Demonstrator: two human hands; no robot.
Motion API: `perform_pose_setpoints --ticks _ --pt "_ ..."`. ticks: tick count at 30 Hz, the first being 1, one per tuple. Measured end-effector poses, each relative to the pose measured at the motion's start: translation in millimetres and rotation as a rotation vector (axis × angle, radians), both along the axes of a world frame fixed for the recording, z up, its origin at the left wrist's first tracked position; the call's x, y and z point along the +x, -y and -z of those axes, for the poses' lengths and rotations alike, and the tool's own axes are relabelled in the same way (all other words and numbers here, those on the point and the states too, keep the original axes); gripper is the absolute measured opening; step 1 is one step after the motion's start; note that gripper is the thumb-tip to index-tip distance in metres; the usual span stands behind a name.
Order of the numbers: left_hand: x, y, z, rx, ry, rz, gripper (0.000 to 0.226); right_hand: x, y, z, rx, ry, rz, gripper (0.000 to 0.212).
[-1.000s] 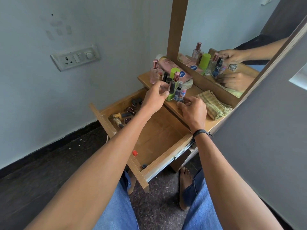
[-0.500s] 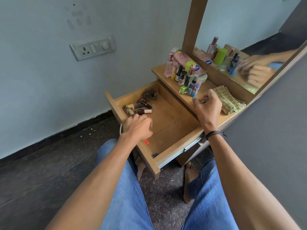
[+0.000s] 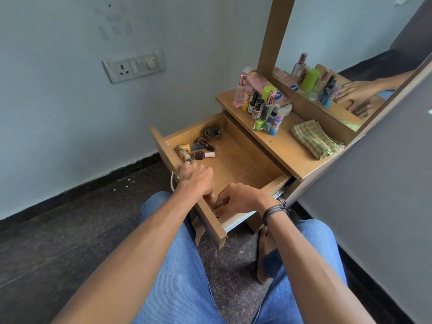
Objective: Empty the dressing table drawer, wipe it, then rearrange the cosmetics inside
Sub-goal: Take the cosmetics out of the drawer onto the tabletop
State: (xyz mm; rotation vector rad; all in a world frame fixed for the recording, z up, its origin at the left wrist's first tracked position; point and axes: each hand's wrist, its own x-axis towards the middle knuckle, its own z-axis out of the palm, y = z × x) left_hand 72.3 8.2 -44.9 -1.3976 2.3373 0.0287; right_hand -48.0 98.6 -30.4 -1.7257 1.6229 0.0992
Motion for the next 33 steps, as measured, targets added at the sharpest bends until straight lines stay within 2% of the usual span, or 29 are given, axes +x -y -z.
perform_pose_setpoints --ticks 9,17,22,25,29,33 --pt "-1 1 -3 0.04 0.005 -0.009 0.07 12 7 2 0.046 -0.108 0.025 0.039" --pt "1 -2 -6 0.05 -0.045 0.003 0.072 -5 -7 -12 -0.187 -0.047 0.148 0.013" --pt "3 -2 -8 0.077 -0.06 0.023 0.068 -43 -23 -23 -0.37 0.112 0.428 0.012" --pt "5 -4 -11 0.064 -0.131 0.027 0.063 -58 -32 -23 -0.475 0.29 0.597 0.009" --pt "11 -6 -9 0.068 -0.458 -0.025 0.046 -66 -40 -26 -0.543 0.593 0.829 0.011" --pt "14 -7 -14 0.035 -0.661 -0.068 0.04 -72 -43 -25 -0.632 0.747 0.956 0.018"
